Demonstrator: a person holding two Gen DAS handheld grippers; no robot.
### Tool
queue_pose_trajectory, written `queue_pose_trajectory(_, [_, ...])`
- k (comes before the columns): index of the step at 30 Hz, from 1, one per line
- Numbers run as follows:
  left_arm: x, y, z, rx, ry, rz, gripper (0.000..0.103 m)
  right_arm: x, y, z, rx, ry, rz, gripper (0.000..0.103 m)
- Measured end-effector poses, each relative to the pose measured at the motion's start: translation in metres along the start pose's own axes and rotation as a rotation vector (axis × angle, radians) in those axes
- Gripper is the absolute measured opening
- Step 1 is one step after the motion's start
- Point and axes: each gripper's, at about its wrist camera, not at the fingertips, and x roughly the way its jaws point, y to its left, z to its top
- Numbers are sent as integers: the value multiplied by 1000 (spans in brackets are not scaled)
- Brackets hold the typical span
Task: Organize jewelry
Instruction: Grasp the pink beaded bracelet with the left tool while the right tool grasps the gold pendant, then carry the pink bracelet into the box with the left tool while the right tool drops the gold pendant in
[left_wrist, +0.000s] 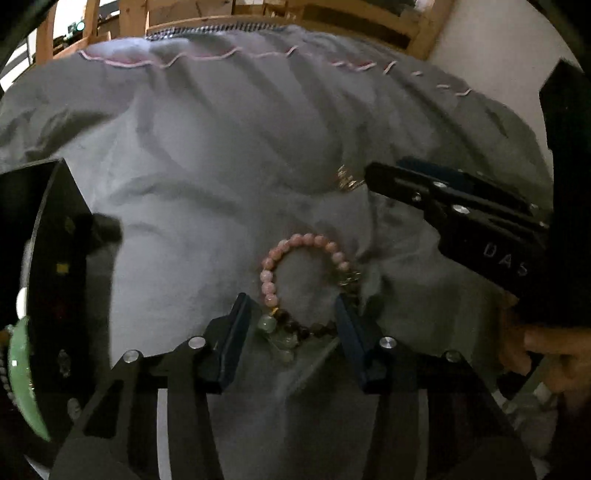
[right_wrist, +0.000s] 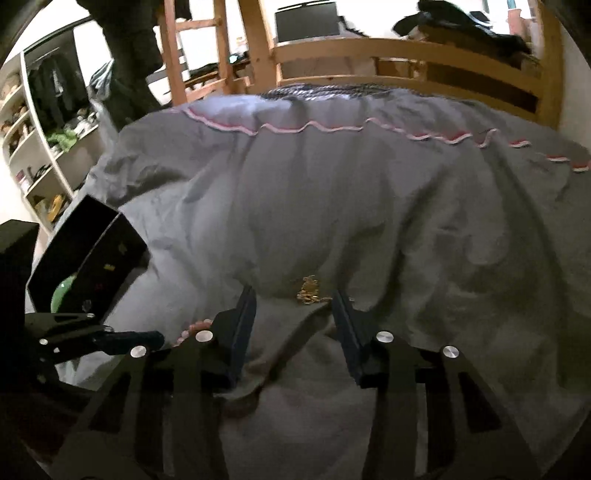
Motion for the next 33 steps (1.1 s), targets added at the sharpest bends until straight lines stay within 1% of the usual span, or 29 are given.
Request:
queue_pose_trajectory(2, [1,2,0,-10,4,-4,45,12,1,-1,-9,26,3,43])
queue_pose_trajectory(4, [1,4,0,-20,14,-2,34,28,-3,-5,0,62,-34,43])
queue_pose_trajectory(5, [2,5,1,-27,20,-1,26,35,-6,-9,15,80,-59,43])
queue_pose_trajectory(6, [3,7,1,-36,25,0,21,40,-11,-12,38,90,-51,43])
queue_pose_trajectory(8, [5,13,0,-59,37,-6,20,41,-14,-14,64,81,-33,42])
queue_pose_trajectory(9, [4,14,0,-68,38,-9,16,39,-14,-13,66,80,-36,38])
queue_pose_trajectory(10, [4,15,0,-72,39,-3,15,38,-14,-12,66,75,-37,32])
queue_pose_trajectory(11, [2,14,-1,-70,38,-4,15,35,-14,-11,67,64,-34,30])
queue_pose_trajectory(12, [0,13,-1,-68,35,-5,12,31,-14,-10,70,49,-29,29])
queue_pose_trajectory(15, [-4,13,-2,-62,30,-4,12,20,-14,-3,71,-18,-22,30])
queue_pose_trajectory(16, [-6,12,-2,-60,27,-2,10,20,-15,2,65,-25,-19,30])
queue_pose_trajectory(17, [-6,13,-1,-60,27,-3,6,21,-14,4,56,-31,-26,30])
queue_pose_trajectory(19, [-9,14,0,-62,24,-6,6,27,-13,5,46,-26,-20,31])
queue_pose_trajectory(21, [-12,15,2,-60,16,-8,6,41,-11,4,28,16,-11,31])
queue_pose_trajectory(23, [-14,15,1,-60,9,-12,6,51,-9,0,14,41,-18,31])
queue_pose_trajectory(26, [-10,12,2,-51,16,-9,6,52,-10,-3,9,44,-26,30])
queue_pose_trajectory(27, [-10,12,1,-49,18,-8,6,52,-12,-3,16,44,-28,25])
queue_pose_trajectory(28, [-8,10,1,-46,20,-7,6,51,-15,-3,31,45,-47,15])
queue_pose_trajectory(29, [-6,9,2,-41,20,-5,4,51,-18,-2,49,43,-59,11])
queue_pose_trajectory(31, [-7,8,5,-38,18,-15,2,47,-28,-1,105,24,-54,10])
queue_pose_trajectory(33, [-13,9,6,-39,2,-20,2,42,-31,2,124,-4,-48,10])
